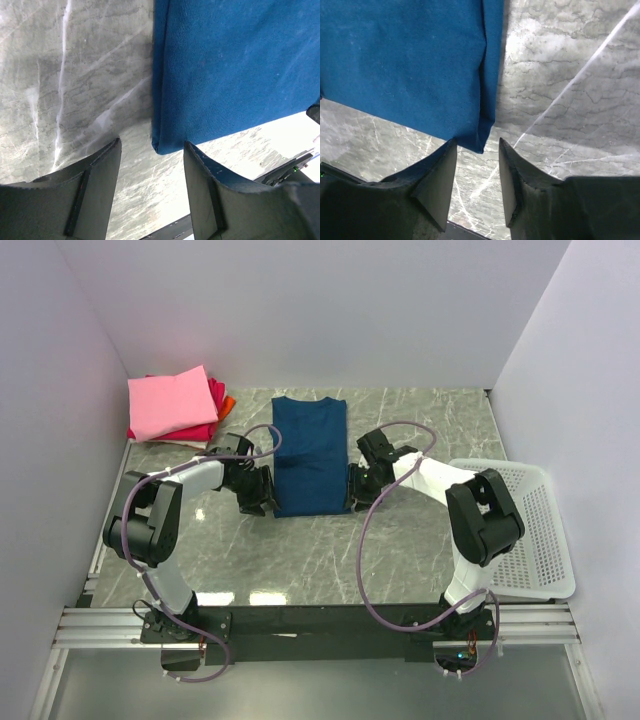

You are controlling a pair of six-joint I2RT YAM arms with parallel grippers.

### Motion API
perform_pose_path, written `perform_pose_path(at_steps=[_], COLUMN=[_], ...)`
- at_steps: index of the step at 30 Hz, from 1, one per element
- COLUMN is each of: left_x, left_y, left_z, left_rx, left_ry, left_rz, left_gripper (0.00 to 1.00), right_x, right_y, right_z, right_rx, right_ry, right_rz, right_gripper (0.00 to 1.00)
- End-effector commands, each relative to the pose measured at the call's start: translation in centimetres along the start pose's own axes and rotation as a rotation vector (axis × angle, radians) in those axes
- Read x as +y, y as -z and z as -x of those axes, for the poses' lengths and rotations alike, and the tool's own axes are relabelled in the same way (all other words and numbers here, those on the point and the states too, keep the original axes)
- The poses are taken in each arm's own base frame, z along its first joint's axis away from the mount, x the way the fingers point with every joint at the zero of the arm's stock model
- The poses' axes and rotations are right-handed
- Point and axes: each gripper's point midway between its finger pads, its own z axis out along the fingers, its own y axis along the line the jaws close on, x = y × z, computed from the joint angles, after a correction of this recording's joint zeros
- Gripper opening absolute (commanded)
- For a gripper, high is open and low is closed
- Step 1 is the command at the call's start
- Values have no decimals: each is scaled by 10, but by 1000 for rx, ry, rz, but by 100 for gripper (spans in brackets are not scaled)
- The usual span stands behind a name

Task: Fold and stack the t-shirts
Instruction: Fold the tshirt

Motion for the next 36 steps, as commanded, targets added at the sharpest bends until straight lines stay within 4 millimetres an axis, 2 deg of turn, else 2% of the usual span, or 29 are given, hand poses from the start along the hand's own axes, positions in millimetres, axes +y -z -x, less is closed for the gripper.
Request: perform_pose_path(at_steps=[1,4,15,18,21,22,25,31,36], left_x=[-5,-5,-5,-3,-2,-2,-3,-9,-5], left_y=[1,0,-2,-3,-4,-4,-6,-13,-24], left_z=[1,2,2,3,0,0,-3,-11,-22], left_rx=[-11,-13,-8,-8,0,-2,8,30,64], left_ry=[-1,-2,-5,2,9,8,14,13,28], left_rz=[-20,-19,-21,-11,-5,-10,-16,-34,-10], left_gripper=[59,58,57,56,53,51,46,42,41], right_x=[1,-3,-11,-14,-16,-16,-17,-19,-19], right_y=[-8,-13,-26,-28,-29,-29,-28,-27,-24], right_z=[-2,-6,-19,-23,-26,-28,-29,-31,-31], right_rx=[7,24,77,89,98,100,101,104,99], right_ry=[0,-1,-14,-15,-17,-20,-19,-18,-13], right_rz=[15,-1,-12,-17,-19,-20,-20,-29,-29], right_gripper=[43,36,30,25,16,12,8,6,5])
